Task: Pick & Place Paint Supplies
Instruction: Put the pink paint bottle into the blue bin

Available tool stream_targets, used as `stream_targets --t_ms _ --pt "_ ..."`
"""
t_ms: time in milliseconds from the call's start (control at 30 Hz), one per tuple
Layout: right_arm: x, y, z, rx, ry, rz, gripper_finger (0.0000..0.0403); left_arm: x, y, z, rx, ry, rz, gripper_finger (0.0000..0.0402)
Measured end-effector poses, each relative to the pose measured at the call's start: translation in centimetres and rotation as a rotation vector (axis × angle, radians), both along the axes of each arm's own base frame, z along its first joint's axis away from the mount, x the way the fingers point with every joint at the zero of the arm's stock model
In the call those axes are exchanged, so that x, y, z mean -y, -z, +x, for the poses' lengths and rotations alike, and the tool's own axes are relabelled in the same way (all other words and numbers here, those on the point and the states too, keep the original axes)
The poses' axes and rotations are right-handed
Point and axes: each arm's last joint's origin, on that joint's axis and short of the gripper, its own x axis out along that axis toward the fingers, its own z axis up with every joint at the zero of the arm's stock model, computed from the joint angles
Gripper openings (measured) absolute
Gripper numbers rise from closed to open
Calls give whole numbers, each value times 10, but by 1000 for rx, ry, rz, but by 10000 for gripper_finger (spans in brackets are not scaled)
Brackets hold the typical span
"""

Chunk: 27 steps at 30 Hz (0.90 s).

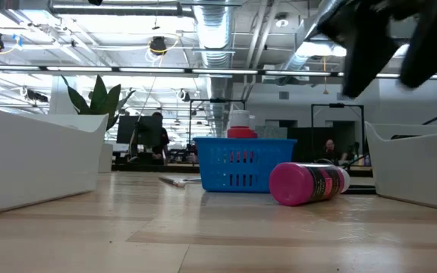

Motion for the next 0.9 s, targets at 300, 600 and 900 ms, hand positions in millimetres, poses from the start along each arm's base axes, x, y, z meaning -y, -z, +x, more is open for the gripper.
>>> stream_targets --t_ms 300,600,900 --pt "32 29 20 -125 111 -95 230 0 0 0 0 0 0 85" --pt "43 30 21 -181 133 -97 230 0 0 0 0 -1 0 85" --pt "49 32 28 -195 121 -19 230 0 0 0 0 -2 1 85"
